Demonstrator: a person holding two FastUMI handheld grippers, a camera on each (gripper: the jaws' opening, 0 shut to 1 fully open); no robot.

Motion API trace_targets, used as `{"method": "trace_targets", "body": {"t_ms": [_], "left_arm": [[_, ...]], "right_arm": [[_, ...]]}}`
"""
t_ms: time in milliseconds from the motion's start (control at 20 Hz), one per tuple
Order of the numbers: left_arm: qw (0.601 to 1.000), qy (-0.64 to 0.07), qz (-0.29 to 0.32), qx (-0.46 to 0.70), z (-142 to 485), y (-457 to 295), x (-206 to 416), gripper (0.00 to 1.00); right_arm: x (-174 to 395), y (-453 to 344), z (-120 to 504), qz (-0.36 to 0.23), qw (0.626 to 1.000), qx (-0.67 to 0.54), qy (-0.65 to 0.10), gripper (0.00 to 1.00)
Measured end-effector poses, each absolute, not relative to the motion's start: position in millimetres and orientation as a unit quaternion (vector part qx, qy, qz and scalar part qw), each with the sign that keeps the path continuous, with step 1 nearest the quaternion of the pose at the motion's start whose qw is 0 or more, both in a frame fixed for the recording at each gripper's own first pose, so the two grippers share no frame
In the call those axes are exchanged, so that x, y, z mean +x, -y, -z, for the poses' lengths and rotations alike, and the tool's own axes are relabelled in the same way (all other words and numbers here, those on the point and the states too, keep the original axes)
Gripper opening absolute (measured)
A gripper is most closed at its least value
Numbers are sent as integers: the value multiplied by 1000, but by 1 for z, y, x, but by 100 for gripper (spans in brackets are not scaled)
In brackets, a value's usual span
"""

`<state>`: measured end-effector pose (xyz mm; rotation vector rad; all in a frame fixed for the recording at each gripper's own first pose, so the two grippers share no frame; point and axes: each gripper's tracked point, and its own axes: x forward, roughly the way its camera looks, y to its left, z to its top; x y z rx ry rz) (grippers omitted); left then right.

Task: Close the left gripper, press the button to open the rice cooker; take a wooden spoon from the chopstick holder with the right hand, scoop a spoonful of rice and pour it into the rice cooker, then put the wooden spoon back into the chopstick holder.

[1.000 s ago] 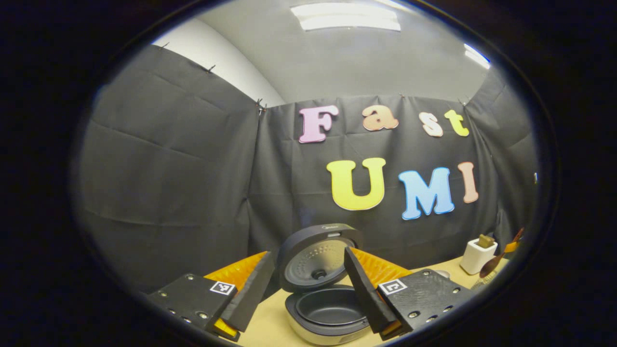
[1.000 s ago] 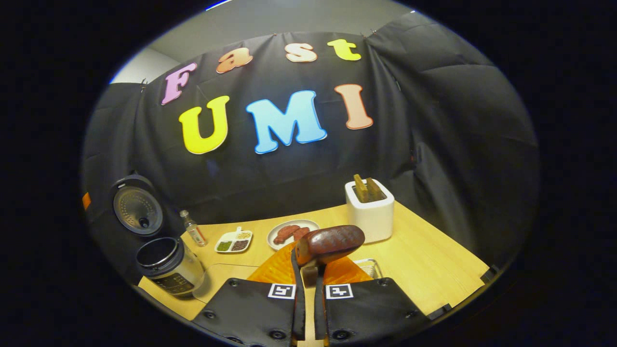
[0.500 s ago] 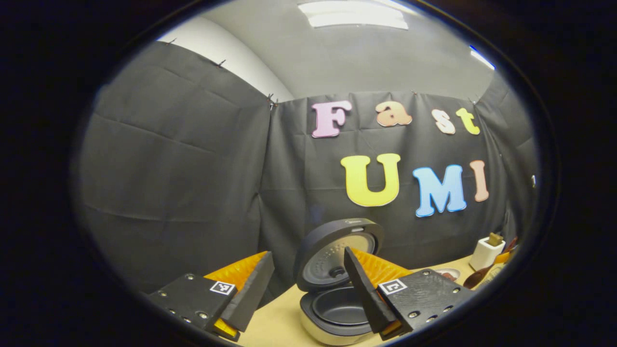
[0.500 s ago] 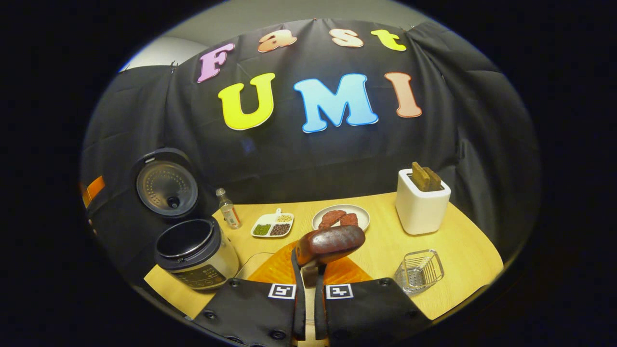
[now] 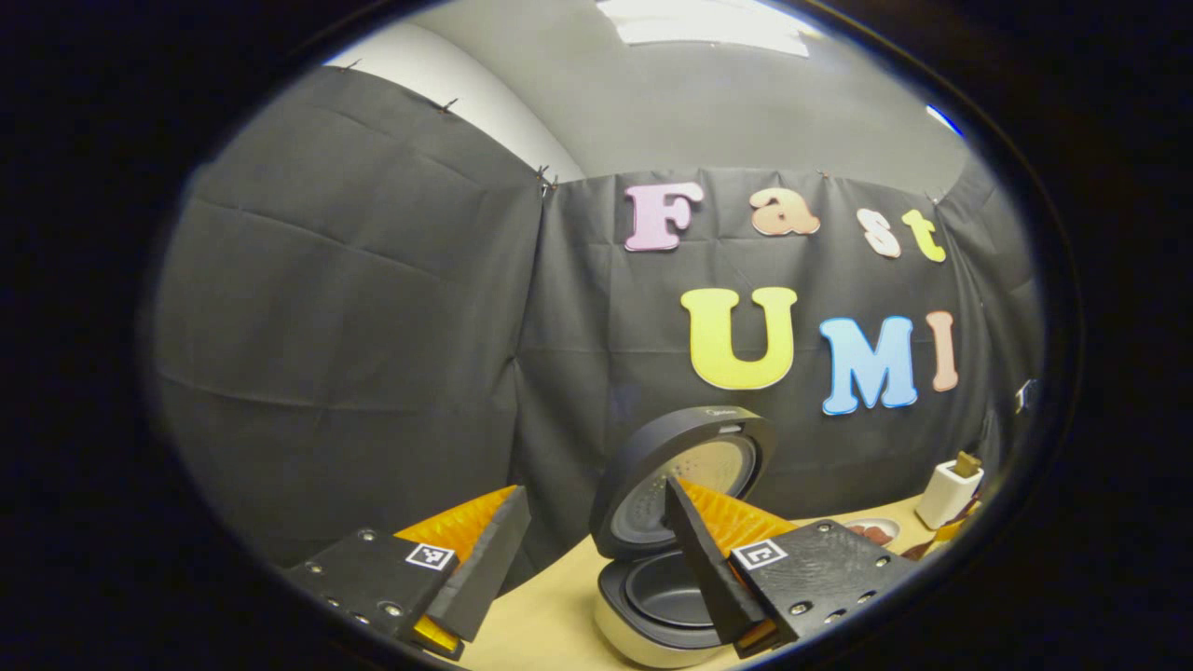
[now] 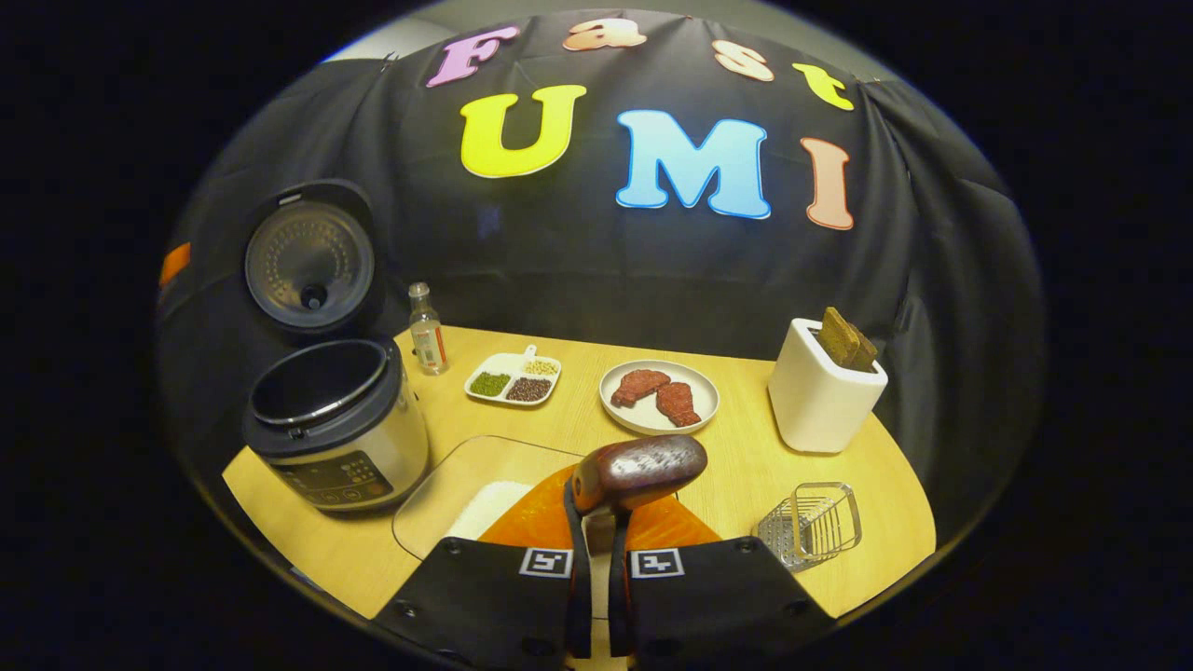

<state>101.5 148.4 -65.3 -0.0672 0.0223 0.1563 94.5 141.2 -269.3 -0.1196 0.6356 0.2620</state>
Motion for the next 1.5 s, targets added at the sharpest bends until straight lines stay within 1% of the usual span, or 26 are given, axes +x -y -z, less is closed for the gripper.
{"method": "trace_targets", "body": {"t_ms": [100,250,300,350,400,500,550,600,750,850,950,1000,1050,1100,1200,1250,1350,1400,1500], "left_arm": [[996,-12,-80,-31,67,-152,102,94],[996,-16,-81,-28,71,-155,105,90],[996,-17,-81,-27,72,-155,107,90],[996,-18,-81,-27,73,-154,108,94],[996,-18,-80,-27,73,-154,108,90],[996,-19,-80,-27,74,-154,111,90],[996,-18,-80,-28,73,-154,111,90],[996,-17,-79,-29,73,-153,110,90],[996,-16,-77,-30,72,-153,111,90],[997,-15,-76,-32,72,-151,111,90],[997,-13,-74,-32,69,-151,111,90],[997,-10,-74,-32,67,-151,110,90],[997,-7,-73,-32,64,-150,109,90],[997,-5,-72,-32,61,-150,108,90],[997,-2,-71,-32,58,-150,108,90],[997,-1,-71,-31,55,-149,108,90],[997,1,-67,-31,52,-145,107,90],[997,2,-64,-31,50,-141,107,90],[998,5,-58,-30,47,-132,106,90]], "right_arm": [[94,-143,280,-129,936,-91,-315,9],[92,-148,290,-135,932,-118,-315,9],[92,-151,290,-137,931,-121,-316,5],[92,-154,294,-139,931,-120,-317,9],[92,-158,295,-141,930,-117,-319,5],[89,-163,298,-144,929,-109,-324,5],[87,-166,298,-146,928,-105,-327,9],[84,-170,298,-150,927,-98,-331,8],[76,-181,303,-161,922,-47,-350,9],[75,-180,304,-157,919,1,-361,9],[78,-172,305,-140,915,63,-374,9],[80,-165,305,-130,910,100,-382,6],[82,-159,307,-117,903,141,-390,6],[84,-151,308,-103,895,181,-395,9],[82,-135,308,-79,879,246,-402,9],[80,-130,306,-70,873,268,-401,12],[79,-121,300,-65,869,291,-395,5],[78,-119,296,-65,867,301,-392,9],[75,-117,288,-68,859,329,-386,8]]}}
